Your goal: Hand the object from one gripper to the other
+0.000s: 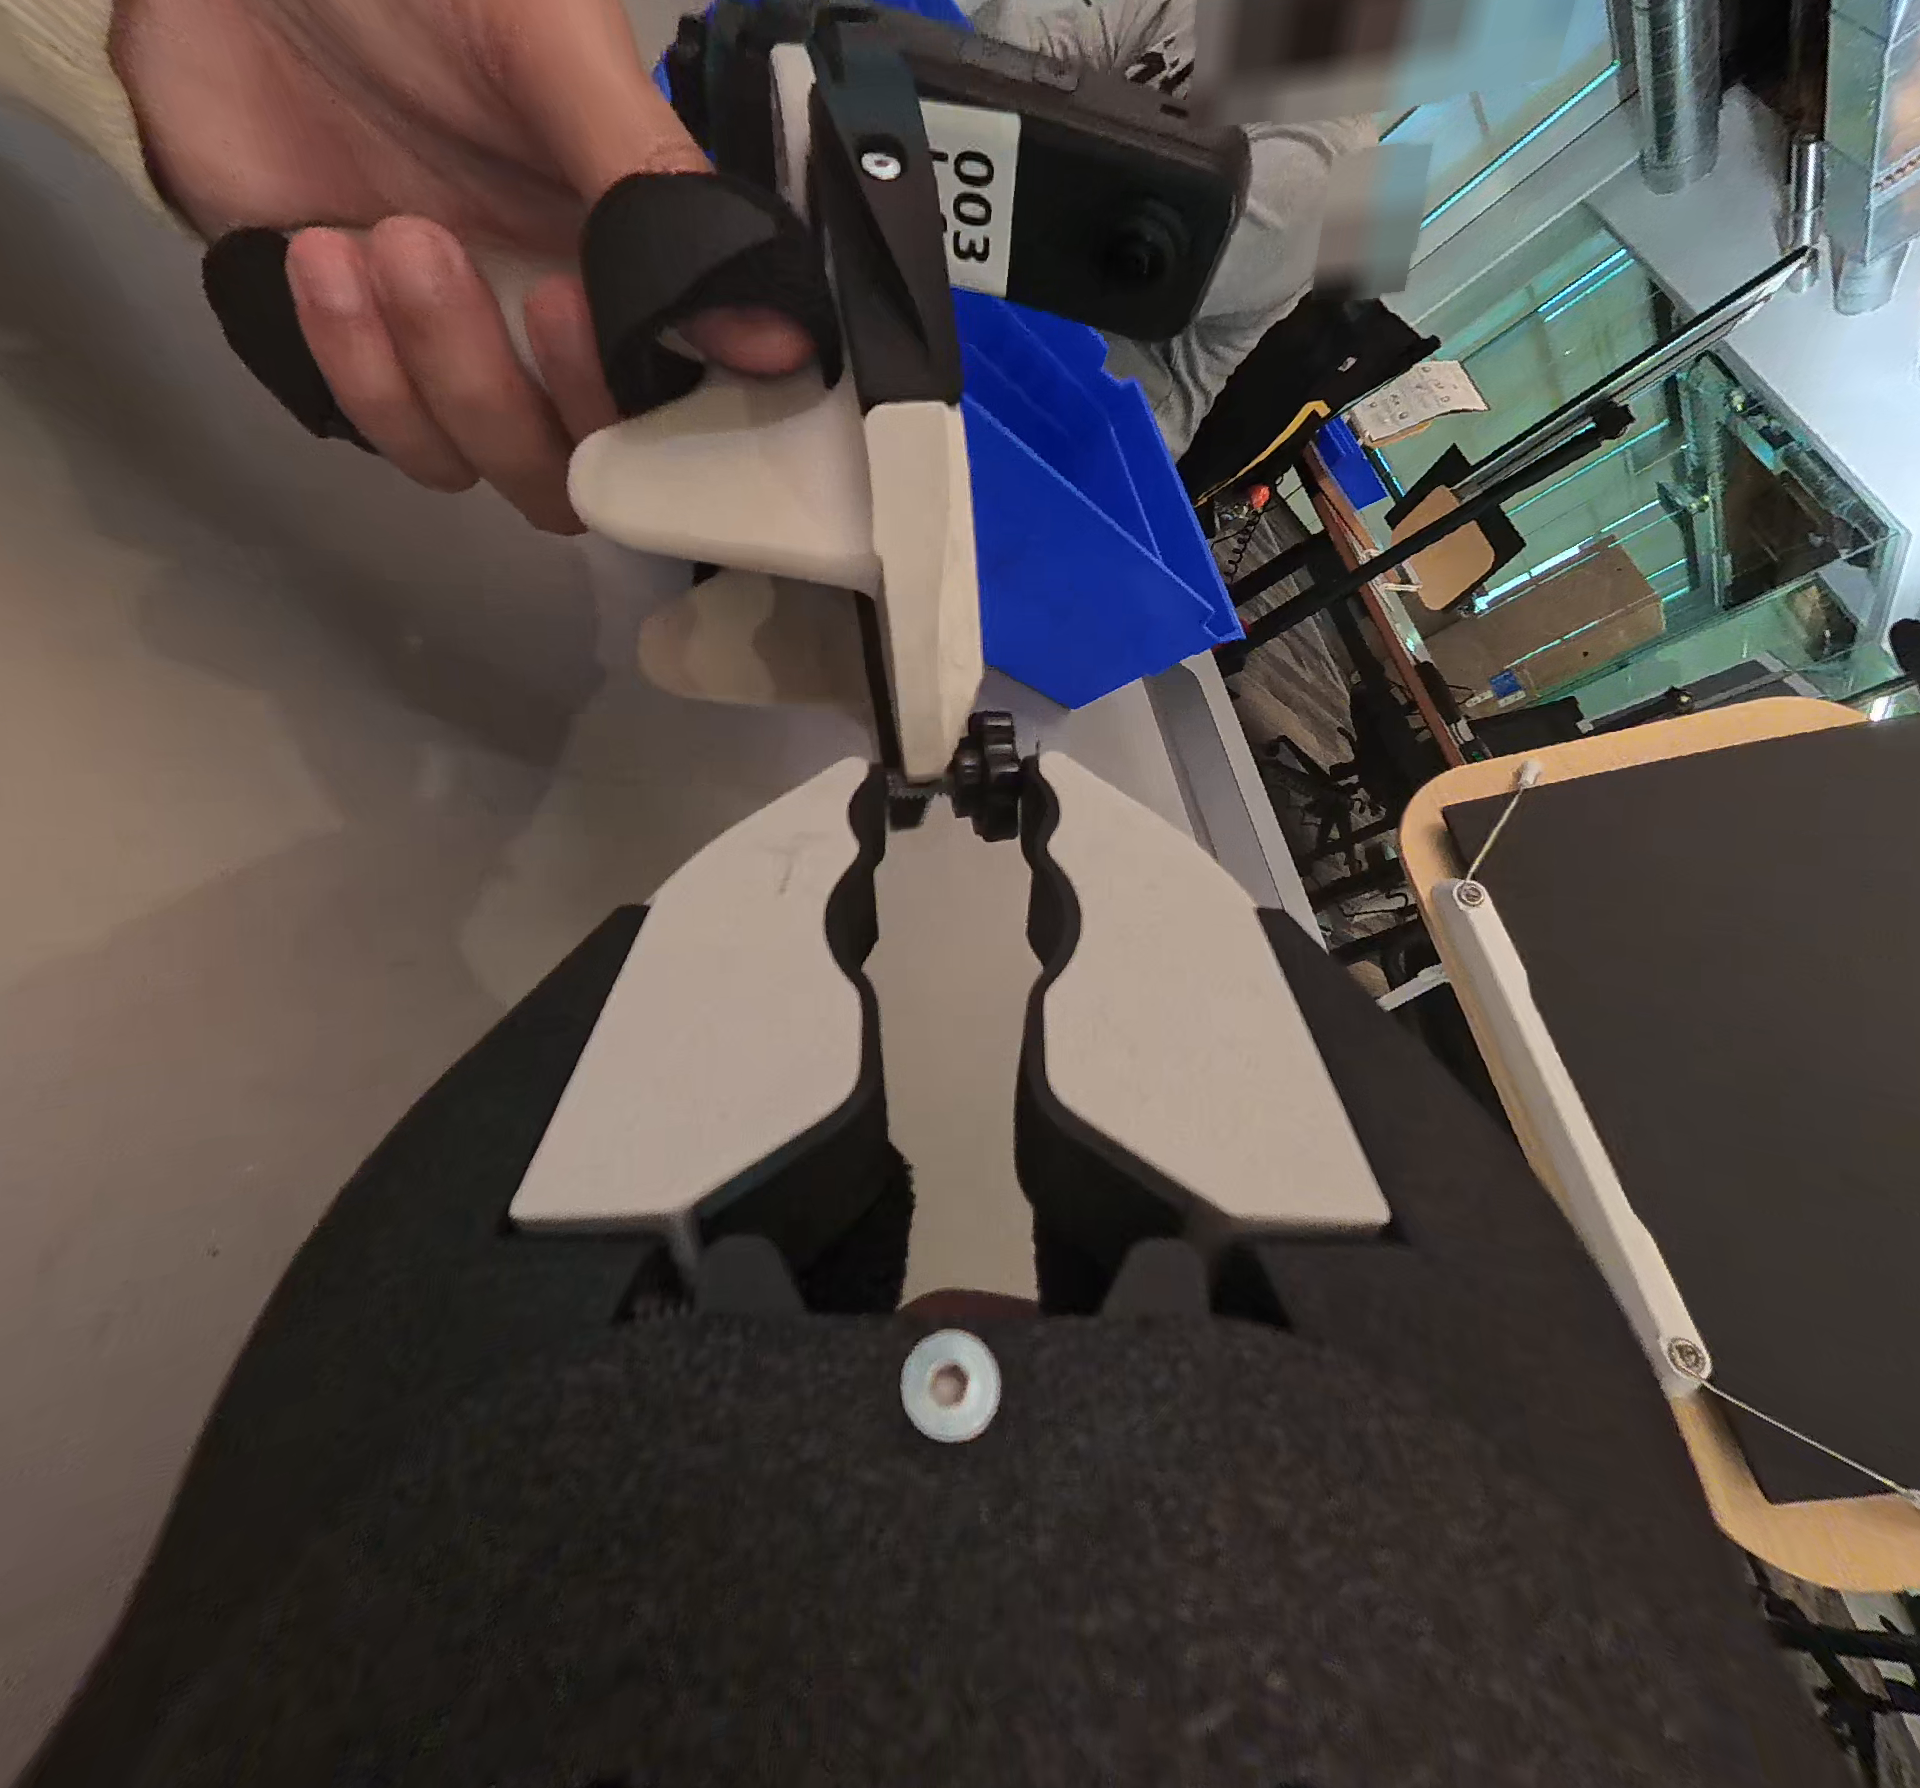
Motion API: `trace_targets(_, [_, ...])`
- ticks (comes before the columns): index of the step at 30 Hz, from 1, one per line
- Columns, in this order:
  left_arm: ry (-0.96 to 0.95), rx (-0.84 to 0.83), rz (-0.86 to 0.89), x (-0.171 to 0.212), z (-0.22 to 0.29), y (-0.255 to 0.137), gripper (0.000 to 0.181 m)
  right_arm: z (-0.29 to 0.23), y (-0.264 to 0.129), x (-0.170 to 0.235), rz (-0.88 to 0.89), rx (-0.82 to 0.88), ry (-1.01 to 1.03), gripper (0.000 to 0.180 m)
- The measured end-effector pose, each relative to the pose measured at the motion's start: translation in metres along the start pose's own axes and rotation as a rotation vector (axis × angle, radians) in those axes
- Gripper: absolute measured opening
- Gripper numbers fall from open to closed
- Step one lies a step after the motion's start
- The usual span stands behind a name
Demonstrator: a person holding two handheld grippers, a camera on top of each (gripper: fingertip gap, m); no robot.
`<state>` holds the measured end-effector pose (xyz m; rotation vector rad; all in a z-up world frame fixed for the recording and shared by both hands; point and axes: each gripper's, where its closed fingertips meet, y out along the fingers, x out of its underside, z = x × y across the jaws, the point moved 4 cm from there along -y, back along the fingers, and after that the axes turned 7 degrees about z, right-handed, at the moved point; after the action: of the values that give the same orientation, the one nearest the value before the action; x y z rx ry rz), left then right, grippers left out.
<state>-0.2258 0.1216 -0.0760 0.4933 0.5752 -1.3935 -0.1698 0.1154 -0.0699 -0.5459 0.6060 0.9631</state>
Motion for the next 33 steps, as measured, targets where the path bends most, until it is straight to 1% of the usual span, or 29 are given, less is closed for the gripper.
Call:
trace_targets(2, [0.012, -0.008, 0.000, 0.001, -0.001, 0.001, 0.008, -0.001, 0.001, 0.002, -0.016, 0.000, -0.010, 0.025])
trace_targets(4, [0.031, -0.015, 0.002, 0.001, -0.001, 0.002, 0.005, 0.000, 0.000, 0.002, -0.010, 0.005, -0.003, 0.025])
trace_targets(7, [0.088, -0.051, -0.009, 0.000, -0.003, 0.000, 0.005, 0.000, 0.000, 0.004, -0.001, -0.014, 0.105, 0.024])
trace_targets(9, [0.158, -0.105, -0.009, -0.004, -0.008, -0.006, 0.005, 0.001, -0.002, 0.009, -0.003, -0.060, 0.233, 0.026])
trace_targets(11, [0.263, -0.188, -0.038, -0.007, -0.015, -0.016, 0.005, 0.004, -0.005, 0.018, -0.011, -0.132, 0.398, 0.032])
trace_targets(14, [0.461, -0.280, -0.161, -0.003, -0.021, -0.026, 0.005, 0.008, -0.013, 0.027, -0.002, -0.305, 0.710, 0.029])
trace_targets(16, [0.542, -0.285, -0.247, 0.004, -0.018, -0.027, 0.005, 0.003, -0.019, 0.026, 0.022, -0.479, 0.890, 0.032])
trace_targets(17, [0.561, -0.275, -0.282, 0.008, -0.016, -0.025, 0.005, -0.002, -0.021, 0.026, 0.013, -0.555, 0.951, 0.036])
trace_targets(18, [0.573, -0.265, -0.313, 0.012, -0.014, -0.023, 0.005, -0.005, -0.021, 0.028, -0.010, -0.576, 0.961, 0.040])
trace_targets(20, [0.596, -0.245, -0.367, 0.020, -0.011, -0.018, 0.005, -0.008, -0.017, 0.032, -0.032, -0.531, 0.889, 0.040])
trace_targets(24, [0.666, -0.262, -0.461, 0.036, -0.010, -0.007, 0.005, -0.019, -0.009, 0.023, -0.036, -0.562, 0.864, 0.041])
trace_targets(26, [0.688, -0.265, -0.472, 0.039, -0.009, -0.003, 0.005, -0.024, -0.007, 0.020, -0.034, -0.587, 0.858, 0.037])
trace_targets(28, [0.682, -0.258, -0.472, 0.041, -0.008, 0.000, 0.005, -0.029, -0.006, 0.024, -0.072, -0.600, 0.848, 0.037])
trace_targets(29, [0.682, -0.256, -0.473, 0.042, -0.008, 0.001, 0.005, -0.030, -0.005, 0.025, -0.077, -0.597, 0.843, 0.033])
trace_targets(30, [0.684, -0.261, -0.478, 0.042, -0.008, 0.002, 0.005, -0.031, -0.006, 0.024, -0.065, -0.605, 0.843, 0.023])
trace_targets(33, [0.691, -0.284, -0.468, 0.042, -0.012, 0.002, 0.005, -0.031, -0.004, 0.027, -0.079, -0.594, 0.852, 0.023])
